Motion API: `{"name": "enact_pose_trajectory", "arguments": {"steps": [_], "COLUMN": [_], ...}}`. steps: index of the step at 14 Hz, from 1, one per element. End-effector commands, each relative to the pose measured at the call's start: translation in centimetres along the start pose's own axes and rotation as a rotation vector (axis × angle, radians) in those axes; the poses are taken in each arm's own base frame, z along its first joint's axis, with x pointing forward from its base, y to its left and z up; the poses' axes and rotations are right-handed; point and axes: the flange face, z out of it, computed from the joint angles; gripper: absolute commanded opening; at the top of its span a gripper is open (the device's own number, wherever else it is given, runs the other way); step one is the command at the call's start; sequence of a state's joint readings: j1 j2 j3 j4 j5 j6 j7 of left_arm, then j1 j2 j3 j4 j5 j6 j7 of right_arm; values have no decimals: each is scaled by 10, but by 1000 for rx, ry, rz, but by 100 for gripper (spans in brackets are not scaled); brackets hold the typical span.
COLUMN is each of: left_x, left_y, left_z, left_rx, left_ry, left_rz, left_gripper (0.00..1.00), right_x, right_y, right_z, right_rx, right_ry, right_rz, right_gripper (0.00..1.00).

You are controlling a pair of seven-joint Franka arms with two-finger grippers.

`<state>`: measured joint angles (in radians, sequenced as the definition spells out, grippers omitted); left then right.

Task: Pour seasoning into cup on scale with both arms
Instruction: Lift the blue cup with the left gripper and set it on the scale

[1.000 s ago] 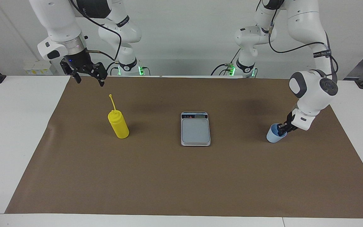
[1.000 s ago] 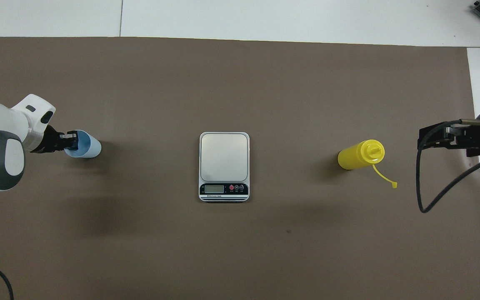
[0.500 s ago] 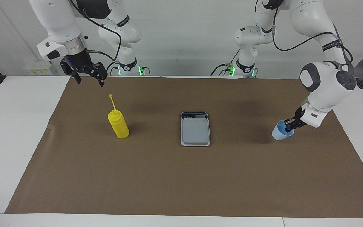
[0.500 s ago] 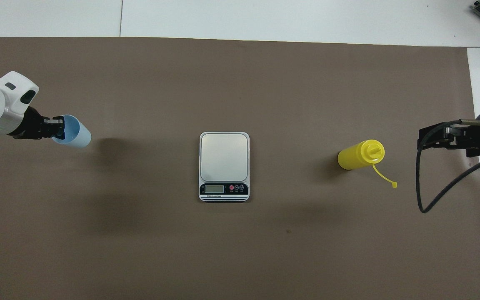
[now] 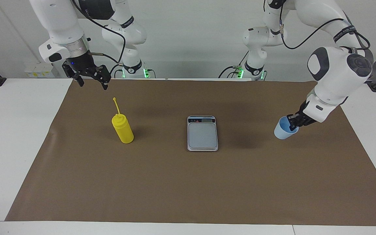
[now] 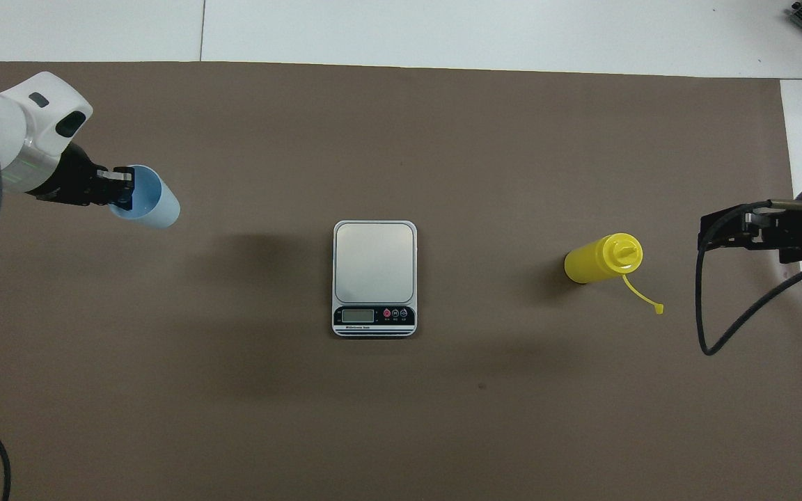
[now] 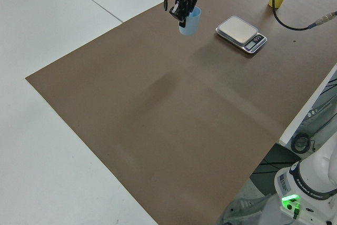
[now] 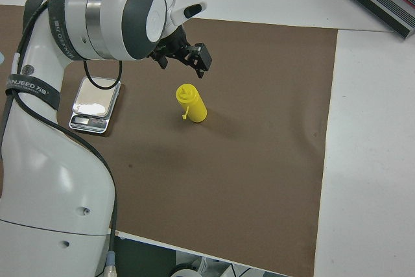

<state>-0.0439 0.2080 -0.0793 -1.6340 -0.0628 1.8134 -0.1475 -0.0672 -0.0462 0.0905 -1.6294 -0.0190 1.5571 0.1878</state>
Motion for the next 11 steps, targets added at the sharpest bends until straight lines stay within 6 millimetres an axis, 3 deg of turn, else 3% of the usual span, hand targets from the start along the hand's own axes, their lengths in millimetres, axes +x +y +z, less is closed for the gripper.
{"name": "enact_pose_trajectory", "arguments": {"steps": [1, 4, 11], "left_x": [-6, -20, -55], "left_y": [45, 99, 185], "left_z": [2, 5, 27], "left_rx": [19, 15, -2], "left_ry": [-7, 8, 43], "left_rz": [-33, -88, -108], "left_gripper": [0, 0, 0], "right_x": [-6, -6, -6], "right_y": [4, 5, 4], "right_z": [0, 1, 1], "right_rx": [14, 14, 14], "right_ry": [-9, -12, -12], "right_rz": [-13, -11, -13], "right_gripper": [100, 100, 100]}}
